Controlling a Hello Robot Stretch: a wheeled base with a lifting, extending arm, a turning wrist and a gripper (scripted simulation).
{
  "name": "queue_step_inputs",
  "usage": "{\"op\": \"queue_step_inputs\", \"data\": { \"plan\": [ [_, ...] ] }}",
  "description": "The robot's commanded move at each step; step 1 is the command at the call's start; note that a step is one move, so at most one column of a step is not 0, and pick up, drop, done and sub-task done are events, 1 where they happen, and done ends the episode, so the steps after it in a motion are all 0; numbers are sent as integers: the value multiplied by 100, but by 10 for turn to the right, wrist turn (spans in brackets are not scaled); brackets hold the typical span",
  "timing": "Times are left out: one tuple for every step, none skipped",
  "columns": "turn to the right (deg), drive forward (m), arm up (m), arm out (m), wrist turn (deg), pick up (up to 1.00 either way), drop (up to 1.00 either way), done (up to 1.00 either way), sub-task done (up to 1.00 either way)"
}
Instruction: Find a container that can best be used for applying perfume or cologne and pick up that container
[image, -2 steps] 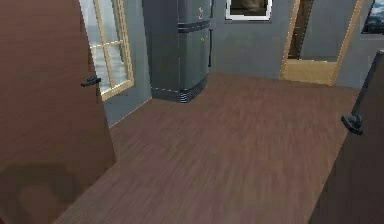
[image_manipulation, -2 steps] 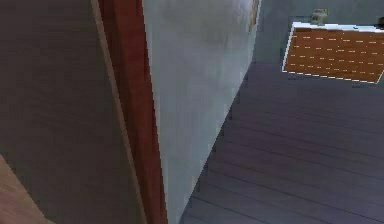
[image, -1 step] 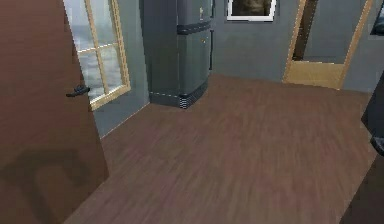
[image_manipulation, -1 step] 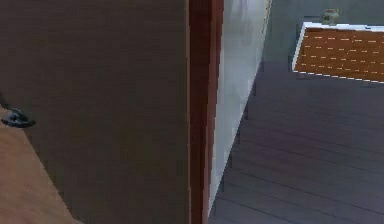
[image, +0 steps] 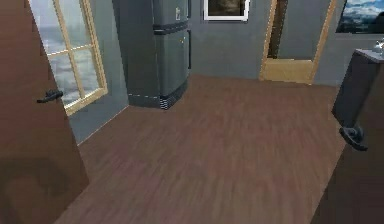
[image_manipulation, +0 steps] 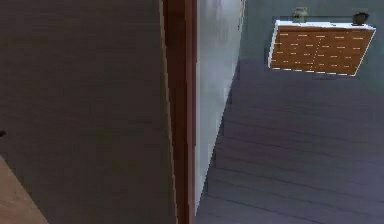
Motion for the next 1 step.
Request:
{"op": "queue_step_inputs", "data": {
  "plan": [
    [0,70,0,0,0,0,0,0,0]
  ]
}}
